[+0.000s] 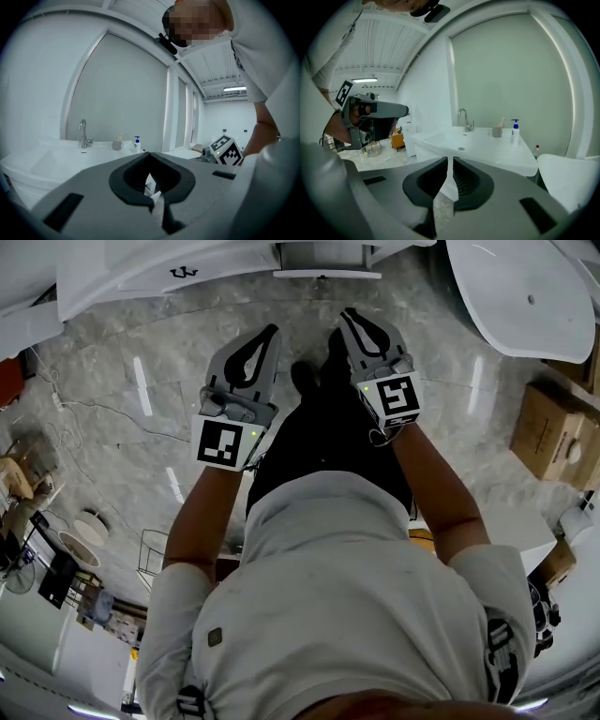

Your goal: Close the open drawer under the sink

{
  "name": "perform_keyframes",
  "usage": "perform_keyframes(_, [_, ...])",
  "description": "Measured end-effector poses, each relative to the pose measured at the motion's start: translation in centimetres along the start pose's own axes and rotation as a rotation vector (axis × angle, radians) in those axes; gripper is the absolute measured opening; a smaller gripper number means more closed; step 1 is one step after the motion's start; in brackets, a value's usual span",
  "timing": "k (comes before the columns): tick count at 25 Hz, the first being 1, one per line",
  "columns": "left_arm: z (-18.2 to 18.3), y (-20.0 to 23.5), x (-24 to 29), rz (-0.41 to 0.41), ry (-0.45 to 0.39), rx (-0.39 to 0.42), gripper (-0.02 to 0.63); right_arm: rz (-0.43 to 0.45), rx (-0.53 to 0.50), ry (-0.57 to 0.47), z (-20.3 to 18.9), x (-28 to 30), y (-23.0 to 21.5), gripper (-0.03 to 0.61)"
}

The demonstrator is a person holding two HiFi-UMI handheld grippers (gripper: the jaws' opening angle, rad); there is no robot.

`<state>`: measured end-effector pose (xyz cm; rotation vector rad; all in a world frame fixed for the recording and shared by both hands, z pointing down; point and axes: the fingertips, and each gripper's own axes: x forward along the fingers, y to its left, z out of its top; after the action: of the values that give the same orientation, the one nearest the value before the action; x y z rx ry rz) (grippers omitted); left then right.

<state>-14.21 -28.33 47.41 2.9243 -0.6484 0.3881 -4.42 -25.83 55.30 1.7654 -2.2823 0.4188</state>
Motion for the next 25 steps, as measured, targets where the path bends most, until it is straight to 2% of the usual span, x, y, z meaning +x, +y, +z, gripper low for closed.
perform_keyframes(8, [-5.8,2.0,4.4,0.001,0.015,-0.003,0.009,-0.003,0.039,0.054,-6.3,4.5,-1.6,0.139])
perform_keyframes(12, [-9.6,2.9,6.5,0.016,0.034,0.007,0.009,-0.036,0.074,0.057,-9.2,6.8,-3.1,0.15])
perform_keyframes(17, [-14.7,3.3,8.9,0.028,0.053,-0.033,0.009,-0.082,0.103,0.061,-13.0,9.5,-4.6,0.161])
perform_keyframes(23, [-20.4,3.1,12.0,-0.012,0.147,-0.044,0.009,-0.103,0.13,0.105,-18.9,12.7,-6.2,0.168])
perform_keyframes(25, [-21.4,3.7,13.0,-0.001,0.129,-0.059,0.009,-0.114,0.139,0.125,-20.7,14.0,-6.6,0.172])
